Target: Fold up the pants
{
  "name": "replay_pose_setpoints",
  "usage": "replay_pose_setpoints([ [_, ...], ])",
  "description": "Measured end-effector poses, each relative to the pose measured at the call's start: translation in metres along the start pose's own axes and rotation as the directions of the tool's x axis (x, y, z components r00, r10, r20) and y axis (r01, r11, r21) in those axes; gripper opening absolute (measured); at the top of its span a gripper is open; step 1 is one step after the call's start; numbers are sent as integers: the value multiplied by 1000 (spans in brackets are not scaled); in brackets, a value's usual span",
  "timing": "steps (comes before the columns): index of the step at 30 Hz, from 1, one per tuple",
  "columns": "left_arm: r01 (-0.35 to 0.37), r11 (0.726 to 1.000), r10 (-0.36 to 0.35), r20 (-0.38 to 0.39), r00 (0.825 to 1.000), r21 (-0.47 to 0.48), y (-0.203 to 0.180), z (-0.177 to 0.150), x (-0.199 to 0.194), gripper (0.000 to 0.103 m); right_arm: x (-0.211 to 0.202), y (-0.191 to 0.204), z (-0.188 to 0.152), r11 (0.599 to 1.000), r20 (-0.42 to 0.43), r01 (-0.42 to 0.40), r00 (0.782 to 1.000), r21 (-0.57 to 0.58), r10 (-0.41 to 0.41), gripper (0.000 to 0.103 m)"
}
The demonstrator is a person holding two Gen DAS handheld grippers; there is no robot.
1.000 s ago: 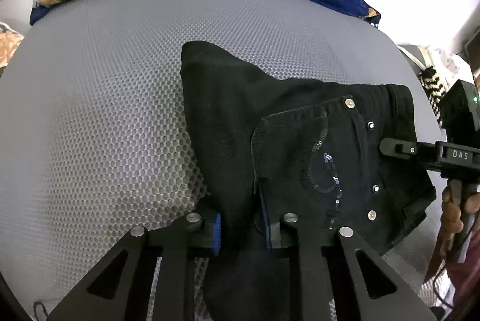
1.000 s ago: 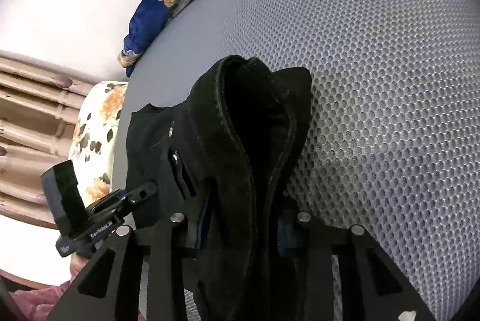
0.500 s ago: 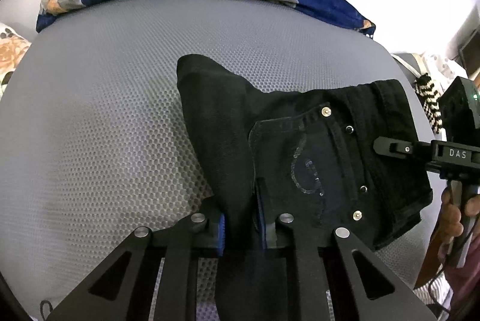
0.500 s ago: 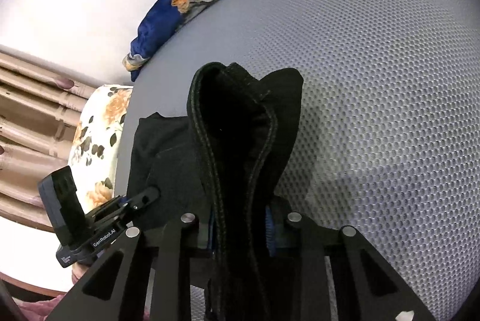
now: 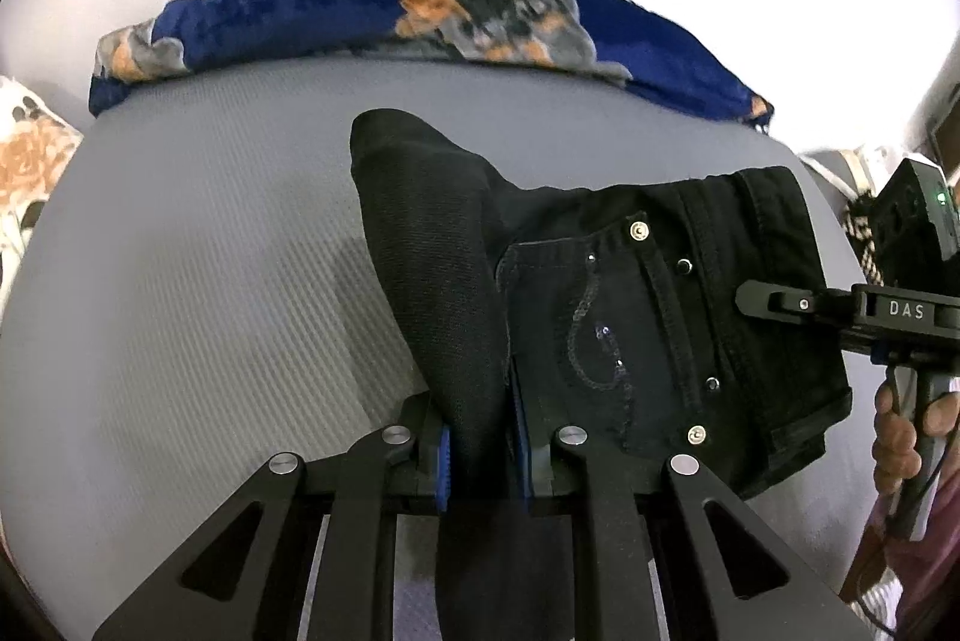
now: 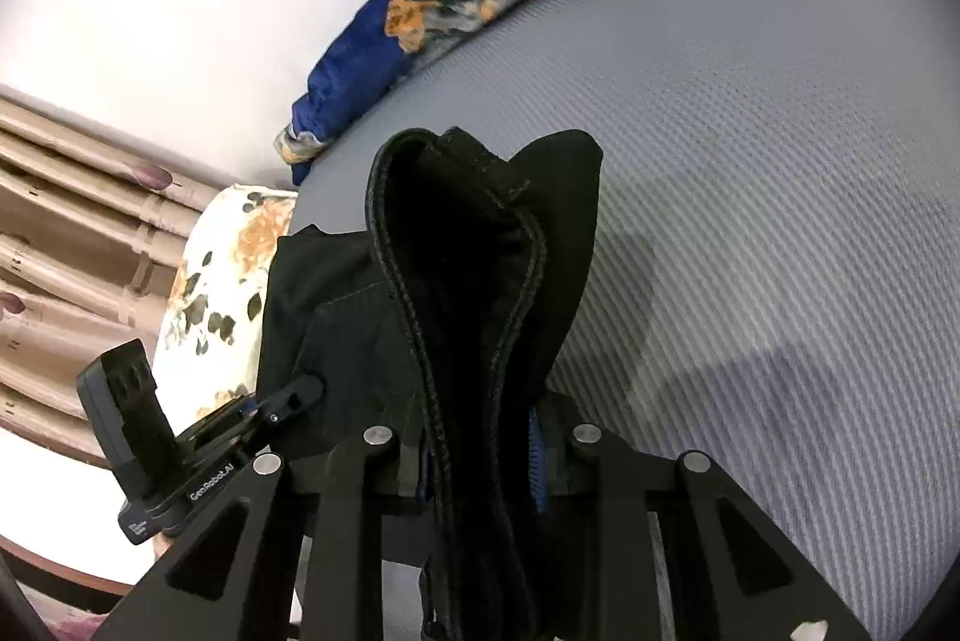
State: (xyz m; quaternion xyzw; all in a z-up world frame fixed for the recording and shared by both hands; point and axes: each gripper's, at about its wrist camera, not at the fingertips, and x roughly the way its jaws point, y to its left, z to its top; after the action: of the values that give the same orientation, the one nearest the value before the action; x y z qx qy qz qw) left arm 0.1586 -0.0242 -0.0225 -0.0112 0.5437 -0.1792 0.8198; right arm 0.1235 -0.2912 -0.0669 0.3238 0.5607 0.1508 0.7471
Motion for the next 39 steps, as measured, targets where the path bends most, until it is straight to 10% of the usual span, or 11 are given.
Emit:
replay_pose_setpoints([
  [24,-31,999,31,2,1000,-36,49,95,94,17,64,-11,119,992,16,116,993,-49,-115,23],
  [32,-117,993,116,-7,993,-24,56,73,124,43,81,-20,111,929,74,339,941,-151,-331,57],
  [39,-205,978,204,38,978,43,44,49,120,51,76,-5,96,882,90,435,901,-183,-425,59],
])
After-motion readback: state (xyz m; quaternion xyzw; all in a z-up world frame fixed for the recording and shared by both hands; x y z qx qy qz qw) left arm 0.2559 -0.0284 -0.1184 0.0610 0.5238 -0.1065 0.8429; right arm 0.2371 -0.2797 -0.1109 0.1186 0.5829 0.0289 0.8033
